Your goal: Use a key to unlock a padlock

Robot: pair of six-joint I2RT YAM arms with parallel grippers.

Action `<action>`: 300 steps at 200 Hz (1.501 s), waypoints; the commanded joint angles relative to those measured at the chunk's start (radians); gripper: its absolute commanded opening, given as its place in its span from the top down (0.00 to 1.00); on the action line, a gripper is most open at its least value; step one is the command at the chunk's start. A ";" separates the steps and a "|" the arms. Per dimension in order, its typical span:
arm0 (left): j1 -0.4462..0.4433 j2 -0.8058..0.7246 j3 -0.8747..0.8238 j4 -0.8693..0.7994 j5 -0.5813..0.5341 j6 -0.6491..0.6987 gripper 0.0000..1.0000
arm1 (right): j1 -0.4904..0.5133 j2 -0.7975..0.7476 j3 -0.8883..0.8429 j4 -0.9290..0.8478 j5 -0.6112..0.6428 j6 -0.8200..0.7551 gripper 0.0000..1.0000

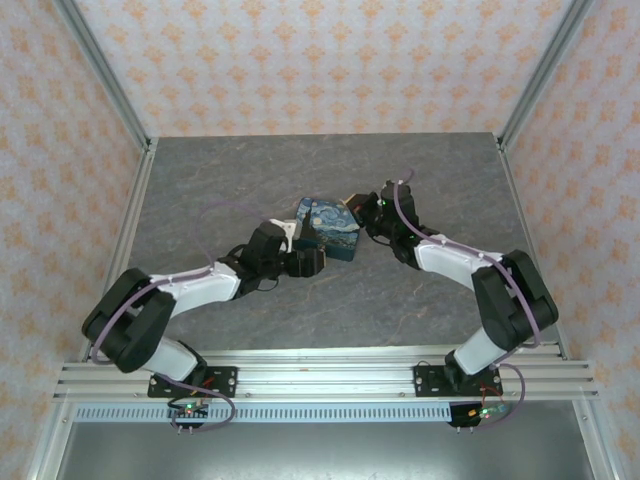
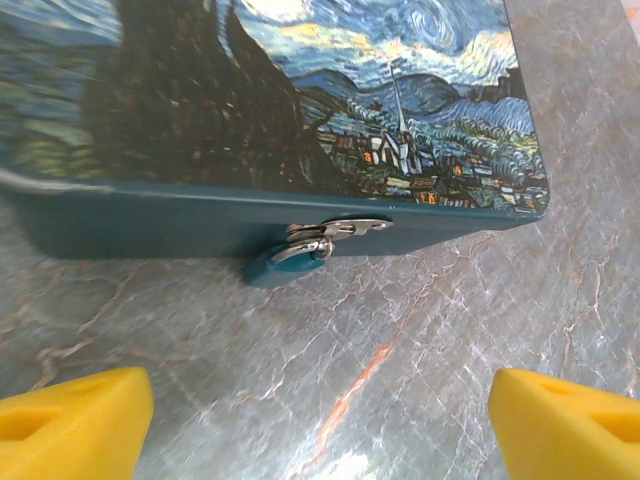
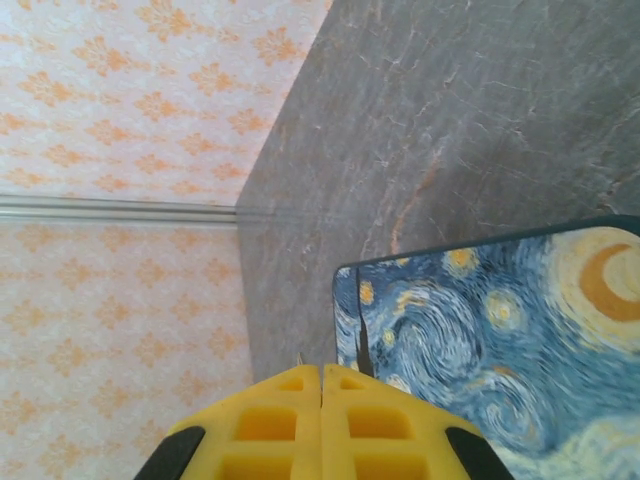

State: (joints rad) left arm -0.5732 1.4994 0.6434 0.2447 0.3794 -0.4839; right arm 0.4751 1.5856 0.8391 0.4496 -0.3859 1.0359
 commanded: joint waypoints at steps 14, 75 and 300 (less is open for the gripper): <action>-0.024 0.092 0.027 0.158 0.032 0.068 0.14 | 0.000 0.053 -0.031 0.135 0.009 0.037 1.00; -0.057 0.191 0.023 0.261 -0.115 0.137 0.17 | 0.000 0.084 -0.072 0.202 0.011 0.059 1.00; -0.146 0.404 0.091 0.548 -0.145 0.008 0.18 | 0.000 0.150 -0.112 0.199 0.019 0.070 1.00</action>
State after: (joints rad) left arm -0.7185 1.8732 0.7322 0.6746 0.1940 -0.3969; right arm 0.4751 1.7115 0.7452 0.6434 -0.3817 1.1000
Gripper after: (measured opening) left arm 0.815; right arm 0.043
